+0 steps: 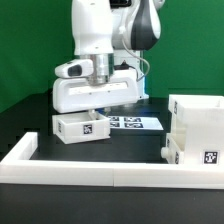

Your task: Assemble drawer

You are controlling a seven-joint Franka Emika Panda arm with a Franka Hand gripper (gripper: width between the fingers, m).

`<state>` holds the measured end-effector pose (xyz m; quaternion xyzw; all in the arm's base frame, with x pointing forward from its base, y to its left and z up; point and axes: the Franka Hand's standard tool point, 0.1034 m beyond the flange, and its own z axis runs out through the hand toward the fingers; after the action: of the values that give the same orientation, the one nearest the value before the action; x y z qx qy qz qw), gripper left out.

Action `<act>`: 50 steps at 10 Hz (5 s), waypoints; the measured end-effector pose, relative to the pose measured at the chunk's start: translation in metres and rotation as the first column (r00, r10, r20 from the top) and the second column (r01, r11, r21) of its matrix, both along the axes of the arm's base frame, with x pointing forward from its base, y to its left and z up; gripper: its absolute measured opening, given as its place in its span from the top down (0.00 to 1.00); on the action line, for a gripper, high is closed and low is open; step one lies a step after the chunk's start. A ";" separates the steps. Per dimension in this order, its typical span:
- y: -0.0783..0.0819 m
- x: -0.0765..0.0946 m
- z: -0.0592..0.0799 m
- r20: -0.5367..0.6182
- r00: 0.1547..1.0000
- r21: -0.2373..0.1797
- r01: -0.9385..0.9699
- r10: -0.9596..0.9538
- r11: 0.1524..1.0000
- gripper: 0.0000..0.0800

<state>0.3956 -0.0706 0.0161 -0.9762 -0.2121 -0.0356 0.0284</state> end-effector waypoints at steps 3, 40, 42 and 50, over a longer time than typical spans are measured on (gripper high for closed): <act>0.019 0.027 0.020 -0.018 0.998 0.016 -0.052 0.052 0.999 0.95; 0.059 0.148 0.041 -0.007 0.449 -0.049 -0.893 0.894 0.448 0.95; 0.062 0.148 0.041 -0.006 0.448 -0.049 -0.893 0.894 0.447 0.95; 0.069 0.142 0.039 -0.005 0.449 -0.042 -0.893 0.894 0.448 0.95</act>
Offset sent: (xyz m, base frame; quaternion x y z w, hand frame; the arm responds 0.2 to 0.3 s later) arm 0.0357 0.0162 0.0219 -0.0182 -0.0443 -0.0848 0.9953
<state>0.5373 -0.0021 0.0554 -0.7194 -0.6940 -0.0202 0.0220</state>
